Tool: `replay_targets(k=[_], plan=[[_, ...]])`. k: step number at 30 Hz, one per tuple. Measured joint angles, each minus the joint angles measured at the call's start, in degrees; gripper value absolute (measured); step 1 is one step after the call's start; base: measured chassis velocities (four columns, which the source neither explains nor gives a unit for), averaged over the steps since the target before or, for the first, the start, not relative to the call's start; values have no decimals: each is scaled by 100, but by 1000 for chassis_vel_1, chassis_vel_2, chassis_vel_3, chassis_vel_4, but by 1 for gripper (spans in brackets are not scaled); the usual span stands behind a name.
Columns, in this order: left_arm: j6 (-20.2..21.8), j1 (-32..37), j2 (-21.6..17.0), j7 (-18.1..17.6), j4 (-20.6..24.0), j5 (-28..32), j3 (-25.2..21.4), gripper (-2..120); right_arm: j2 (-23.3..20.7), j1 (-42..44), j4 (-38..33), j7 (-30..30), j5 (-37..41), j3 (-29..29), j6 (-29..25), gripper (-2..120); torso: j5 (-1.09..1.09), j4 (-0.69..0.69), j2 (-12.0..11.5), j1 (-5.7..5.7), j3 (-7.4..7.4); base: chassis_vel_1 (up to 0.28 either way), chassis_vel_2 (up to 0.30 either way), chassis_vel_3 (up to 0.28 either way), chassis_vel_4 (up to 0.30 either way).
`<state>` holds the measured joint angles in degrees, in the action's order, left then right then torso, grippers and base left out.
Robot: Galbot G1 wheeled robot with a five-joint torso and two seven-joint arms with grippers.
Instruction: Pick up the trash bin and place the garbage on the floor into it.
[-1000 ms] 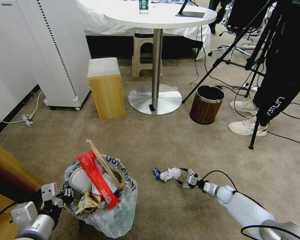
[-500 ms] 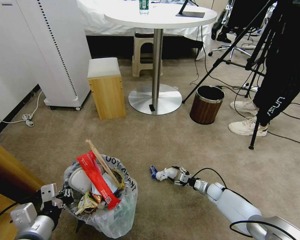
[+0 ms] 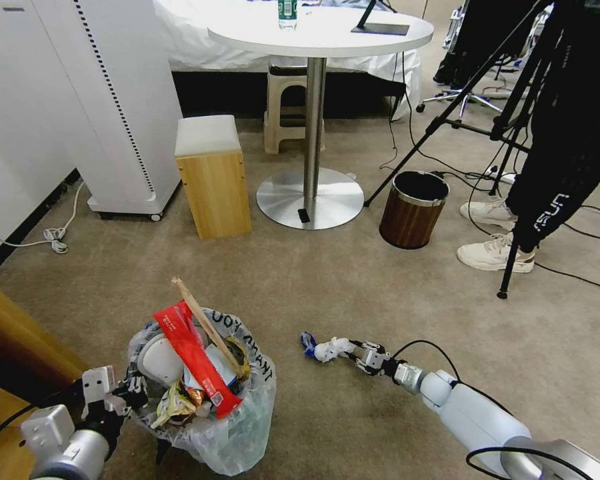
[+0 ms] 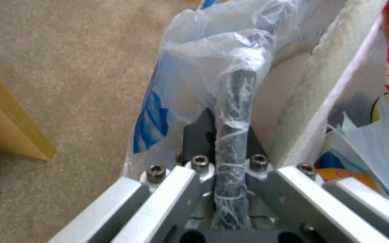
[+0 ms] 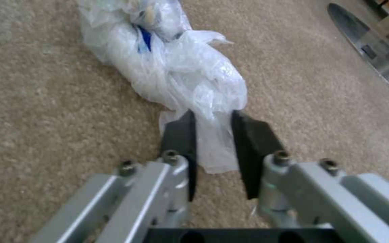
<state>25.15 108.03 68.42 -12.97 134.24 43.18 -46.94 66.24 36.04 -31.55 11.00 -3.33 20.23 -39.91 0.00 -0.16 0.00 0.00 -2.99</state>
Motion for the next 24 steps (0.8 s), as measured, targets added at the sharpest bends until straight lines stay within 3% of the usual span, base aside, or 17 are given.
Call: replay_targets(k=[6,13,17,24], plan=[[-20,-2,1,-1,-19,0,-1,0,50,-4,27,0,9,-10,2,0,0,0,0,0,0,0,0,0,0],[-22,-55,-33,-8,-102,26,-23,0,-318,163,-501,399,876,-131,-94,0,1,0,0,0,0,0,0,0,0],[-17,-110,-30,-12,-197,22,-3,0,-933,521,-1901,862,2340,-262,-198,0,-2,-3,0,0,0,0,0,0,0],[6,-88,-23,-28,-207,15,-7,0,-1313,674,-3287,1447,3005,-478,-548,0,0,1,0,0,0,0,0,0,0]])
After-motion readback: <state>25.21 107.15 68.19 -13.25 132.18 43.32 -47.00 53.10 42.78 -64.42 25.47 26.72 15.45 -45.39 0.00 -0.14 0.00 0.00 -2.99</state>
